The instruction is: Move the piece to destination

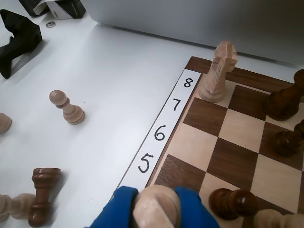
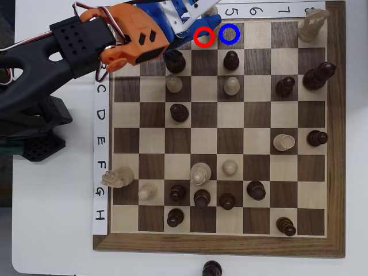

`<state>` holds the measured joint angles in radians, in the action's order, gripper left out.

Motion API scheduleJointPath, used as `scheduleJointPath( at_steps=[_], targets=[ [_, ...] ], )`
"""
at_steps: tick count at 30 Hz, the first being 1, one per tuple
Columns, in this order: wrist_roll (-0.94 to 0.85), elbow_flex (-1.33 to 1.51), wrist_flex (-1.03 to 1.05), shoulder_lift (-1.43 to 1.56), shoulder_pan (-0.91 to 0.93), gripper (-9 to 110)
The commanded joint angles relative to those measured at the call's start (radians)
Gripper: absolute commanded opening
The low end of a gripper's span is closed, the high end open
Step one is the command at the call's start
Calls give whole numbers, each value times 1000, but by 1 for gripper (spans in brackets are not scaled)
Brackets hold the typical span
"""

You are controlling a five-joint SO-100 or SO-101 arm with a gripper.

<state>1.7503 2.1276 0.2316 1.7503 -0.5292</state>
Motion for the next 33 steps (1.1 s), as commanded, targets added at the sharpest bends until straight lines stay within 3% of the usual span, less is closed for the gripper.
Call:
scheduleJointPath(
  at_steps=[1,33],
  targets=[
    [333,-296,8,29,69,1],
    [299,-466,-11,-207,87,0]
  ],
)
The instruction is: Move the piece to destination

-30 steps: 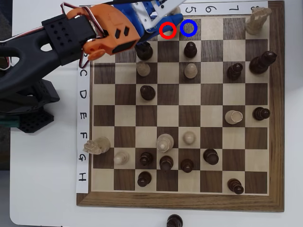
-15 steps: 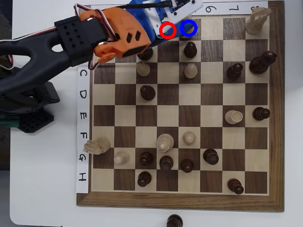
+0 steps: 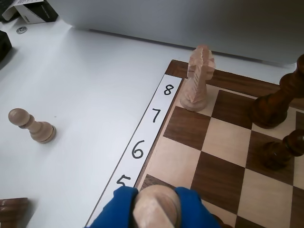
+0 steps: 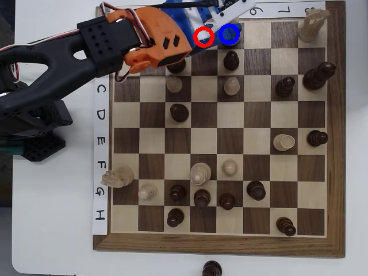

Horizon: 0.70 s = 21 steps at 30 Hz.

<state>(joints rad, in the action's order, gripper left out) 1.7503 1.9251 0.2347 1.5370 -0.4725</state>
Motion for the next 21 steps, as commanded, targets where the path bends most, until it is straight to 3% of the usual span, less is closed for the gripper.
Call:
scheduleJointPath(
  at_steps=[1,21],
  targets=[
    [299,-265,-14,2,31,0],
    [250,-204,-40,-20,14,5]
  ],
)
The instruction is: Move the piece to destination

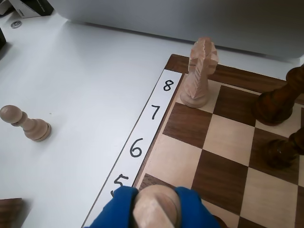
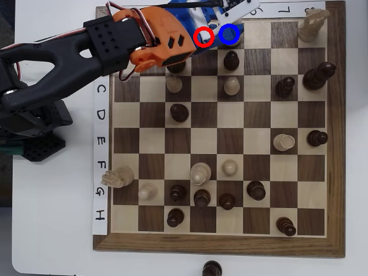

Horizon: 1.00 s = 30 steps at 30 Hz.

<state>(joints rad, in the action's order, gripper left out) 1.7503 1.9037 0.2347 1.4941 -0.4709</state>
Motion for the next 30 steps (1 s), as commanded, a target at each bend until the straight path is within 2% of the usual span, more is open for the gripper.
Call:
scheduleJointPath(
  at_steps=[1,16,30],
  targets=[
    [250,-179,-40,25,11,7],
    [328,-121,-144,87,-11,29],
    [319,-43,-158,336,-43,28]
  ],
)
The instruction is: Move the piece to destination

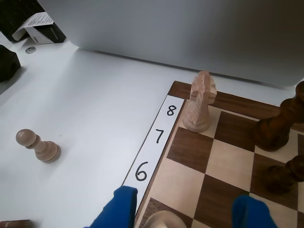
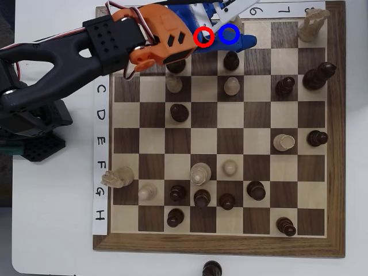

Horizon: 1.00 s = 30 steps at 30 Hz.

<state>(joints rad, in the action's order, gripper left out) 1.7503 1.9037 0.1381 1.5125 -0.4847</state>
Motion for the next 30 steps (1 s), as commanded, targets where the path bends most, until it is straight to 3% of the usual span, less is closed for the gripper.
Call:
scheduleJointPath(
  at_steps=[1,9,17,22,30],
  targets=[
    [314,-35,-52,354,-32,28],
    [152,17,86,635,-55,27],
    [-256,48,374,831,-12,28],
    [-614,114,543,890,46,38],
    [-1008,276,612,1025,328,35]
  ],
)
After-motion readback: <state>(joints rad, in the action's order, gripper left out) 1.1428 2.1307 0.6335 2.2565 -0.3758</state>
